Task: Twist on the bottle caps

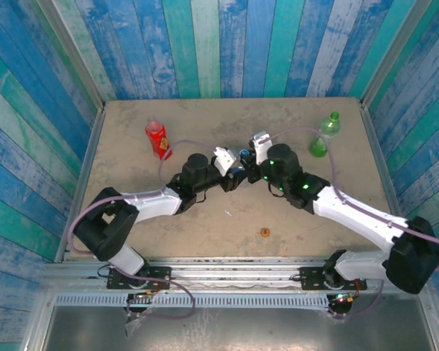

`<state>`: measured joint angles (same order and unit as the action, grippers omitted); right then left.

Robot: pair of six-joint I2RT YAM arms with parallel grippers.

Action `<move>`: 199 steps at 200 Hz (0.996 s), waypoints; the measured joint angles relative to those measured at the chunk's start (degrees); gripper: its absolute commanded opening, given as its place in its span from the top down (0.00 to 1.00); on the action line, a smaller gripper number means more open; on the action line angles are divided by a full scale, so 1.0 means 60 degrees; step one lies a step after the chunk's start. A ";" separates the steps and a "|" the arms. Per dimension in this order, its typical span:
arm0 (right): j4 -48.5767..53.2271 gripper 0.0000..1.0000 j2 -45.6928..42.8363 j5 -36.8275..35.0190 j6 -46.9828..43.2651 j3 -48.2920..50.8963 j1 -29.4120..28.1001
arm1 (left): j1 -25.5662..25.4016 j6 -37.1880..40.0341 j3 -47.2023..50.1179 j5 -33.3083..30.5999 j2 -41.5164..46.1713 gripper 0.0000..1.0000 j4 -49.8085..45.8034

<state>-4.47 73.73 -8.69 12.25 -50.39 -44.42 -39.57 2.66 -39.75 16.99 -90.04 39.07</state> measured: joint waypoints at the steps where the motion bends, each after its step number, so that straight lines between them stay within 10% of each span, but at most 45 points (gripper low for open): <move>1: -0.0015 0.84 0.0022 -0.0047 0.0044 -0.0004 -0.0015 | 0.0000 -0.0011 0.0000 -0.0051 -0.0033 0.49 0.0022; 43: -0.0849 0.68 0.0324 -0.0798 0.0656 0.0124 -0.0208 | -0.0069 -0.0208 0.0000 -0.0718 -0.0215 0.50 0.0382; 78: -0.0710 0.46 -0.0641 0.0812 -0.0907 0.0568 -0.0106 | 0.0259 -0.0423 0.0000 -0.0393 -0.0189 0.49 0.1100; 199: 0.2477 0.51 -0.2353 0.6444 -0.3942 -0.0437 0.1169 | 0.0576 0.1351 0.0168 0.5144 0.2215 0.49 -0.1428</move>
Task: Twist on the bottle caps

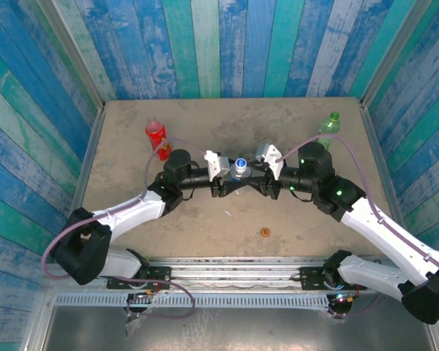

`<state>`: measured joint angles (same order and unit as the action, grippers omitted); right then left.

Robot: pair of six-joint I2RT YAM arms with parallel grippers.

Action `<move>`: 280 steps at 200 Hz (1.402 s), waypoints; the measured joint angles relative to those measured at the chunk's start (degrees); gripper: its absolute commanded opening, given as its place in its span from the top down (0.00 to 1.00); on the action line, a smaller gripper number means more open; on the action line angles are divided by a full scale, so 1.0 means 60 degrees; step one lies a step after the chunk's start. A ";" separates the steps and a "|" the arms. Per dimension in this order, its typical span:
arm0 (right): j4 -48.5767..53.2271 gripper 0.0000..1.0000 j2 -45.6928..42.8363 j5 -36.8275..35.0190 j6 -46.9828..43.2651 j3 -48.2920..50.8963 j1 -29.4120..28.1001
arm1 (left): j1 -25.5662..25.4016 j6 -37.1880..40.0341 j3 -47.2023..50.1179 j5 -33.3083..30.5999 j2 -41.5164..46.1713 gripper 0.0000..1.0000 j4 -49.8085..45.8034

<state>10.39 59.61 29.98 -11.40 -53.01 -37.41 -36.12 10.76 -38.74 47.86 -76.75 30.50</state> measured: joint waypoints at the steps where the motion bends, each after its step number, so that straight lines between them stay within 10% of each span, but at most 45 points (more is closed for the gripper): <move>1: 0.0004 0.51 0.0026 0.0025 -0.0015 -0.0018 0.0000 | 0.0000 0.0004 -0.0004 0.0033 0.0000 0.49 -0.0018; 119: -0.0036 0.81 0.0393 0.0659 -0.0087 -0.0237 -0.0022 | 0.0000 -0.0066 -0.0208 0.0962 -0.0015 0.49 -0.0535; 172: -0.1796 0.82 0.0543 -0.3636 0.2025 0.0404 -0.0725 | -0.0277 -0.1253 -0.0138 -0.2215 -0.0780 0.50 0.1242; 218: -0.2266 0.74 0.2047 -0.6226 0.4288 0.0062 -0.1133 | -0.0426 -0.1519 -0.0142 -0.4448 -0.1566 0.50 0.1508; 280: -0.2000 0.43 0.1643 -0.5512 0.3067 0.0084 -0.1031 | -0.0040 -0.1596 -0.0138 -0.4124 -0.1585 0.51 0.2146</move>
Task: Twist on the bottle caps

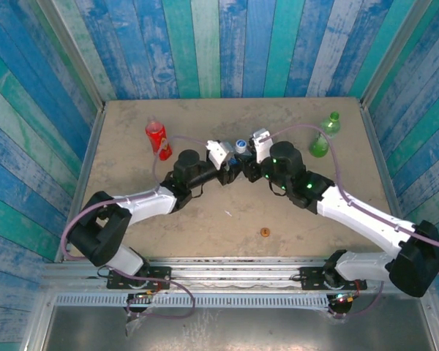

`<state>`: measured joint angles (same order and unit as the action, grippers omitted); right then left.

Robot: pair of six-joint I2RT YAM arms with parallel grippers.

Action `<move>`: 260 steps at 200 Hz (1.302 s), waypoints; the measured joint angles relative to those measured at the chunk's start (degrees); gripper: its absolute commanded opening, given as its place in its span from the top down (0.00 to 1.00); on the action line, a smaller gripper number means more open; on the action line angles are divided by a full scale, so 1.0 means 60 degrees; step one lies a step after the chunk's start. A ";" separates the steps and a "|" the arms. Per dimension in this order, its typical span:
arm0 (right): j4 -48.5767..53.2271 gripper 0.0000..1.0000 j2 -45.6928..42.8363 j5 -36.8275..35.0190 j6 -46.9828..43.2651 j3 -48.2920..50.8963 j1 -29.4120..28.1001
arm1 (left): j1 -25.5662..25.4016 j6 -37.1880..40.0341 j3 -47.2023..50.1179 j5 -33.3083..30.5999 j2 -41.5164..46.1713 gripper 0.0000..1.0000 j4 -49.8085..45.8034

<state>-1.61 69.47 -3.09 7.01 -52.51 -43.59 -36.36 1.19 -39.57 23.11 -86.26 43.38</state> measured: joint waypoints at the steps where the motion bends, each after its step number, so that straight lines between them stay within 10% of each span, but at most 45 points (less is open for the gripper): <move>1: 0.0007 0.43 -0.0022 0.0018 -0.0029 0.0004 0.0004 | 0.0011 -0.0004 0.0000 0.0015 0.0000 0.51 0.0015; 135: 0.1989 0.42 -0.1453 0.7216 -0.3169 -0.0273 0.1745 | 0.0291 0.0980 -0.0015 0.6233 0.0353 0.51 -0.1745; 260: 0.2696 0.75 -0.0441 0.8561 -0.3493 -0.0714 0.1931 | 0.0229 0.1064 -0.0084 0.6776 0.0437 0.51 -0.1905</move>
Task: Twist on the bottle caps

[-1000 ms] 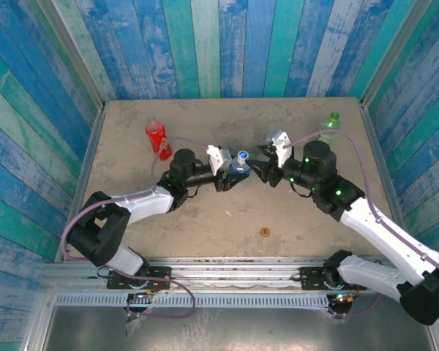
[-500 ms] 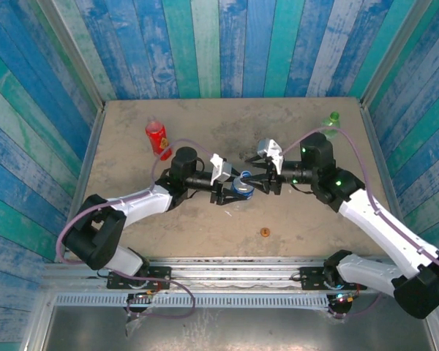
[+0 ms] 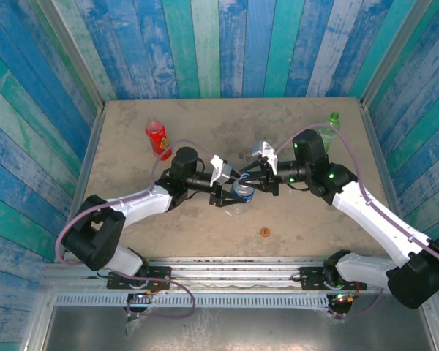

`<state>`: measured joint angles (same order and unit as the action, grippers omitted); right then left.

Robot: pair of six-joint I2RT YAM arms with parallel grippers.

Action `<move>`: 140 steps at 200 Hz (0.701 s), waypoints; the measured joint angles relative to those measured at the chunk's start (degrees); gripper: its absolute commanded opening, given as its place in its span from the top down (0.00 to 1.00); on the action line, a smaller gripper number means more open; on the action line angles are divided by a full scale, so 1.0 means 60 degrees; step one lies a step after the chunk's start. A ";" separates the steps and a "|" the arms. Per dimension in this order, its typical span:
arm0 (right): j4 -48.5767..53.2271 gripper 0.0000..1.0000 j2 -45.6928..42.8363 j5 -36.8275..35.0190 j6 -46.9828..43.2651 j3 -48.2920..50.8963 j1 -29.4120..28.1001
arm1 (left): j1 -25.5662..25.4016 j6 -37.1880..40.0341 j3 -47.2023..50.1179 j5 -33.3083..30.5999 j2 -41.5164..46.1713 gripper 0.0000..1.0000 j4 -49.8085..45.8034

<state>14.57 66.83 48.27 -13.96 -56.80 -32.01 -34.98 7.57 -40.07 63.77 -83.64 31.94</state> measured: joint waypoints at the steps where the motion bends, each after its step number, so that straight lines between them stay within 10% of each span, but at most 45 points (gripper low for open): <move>1: 0.0000 0.76 0.0000 0.0000 0.0004 0.0000 0.0004 | 0.0000 -0.0007 0.0004 -0.0040 0.0004 0.50 0.0022; 34: -0.0430 0.85 0.0007 -0.0987 0.0594 -0.0033 0.0025 | -0.0076 -0.0397 0.0215 -0.1566 0.0058 0.50 0.0871; 102: -0.3144 0.80 0.1111 -0.8994 0.3264 -0.0051 -0.2382 | -0.0317 -0.1293 0.0678 -0.6827 0.0047 0.51 0.2237; 140: -0.3198 0.73 0.1883 -1.0626 0.3683 -0.0648 -0.2914 | -0.0317 -0.1377 0.0871 -0.7861 0.0047 0.51 0.2473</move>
<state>-4.62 78.13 -15.49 8.14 -60.69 -49.50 -36.88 -0.69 -34.85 16.60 -83.35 46.78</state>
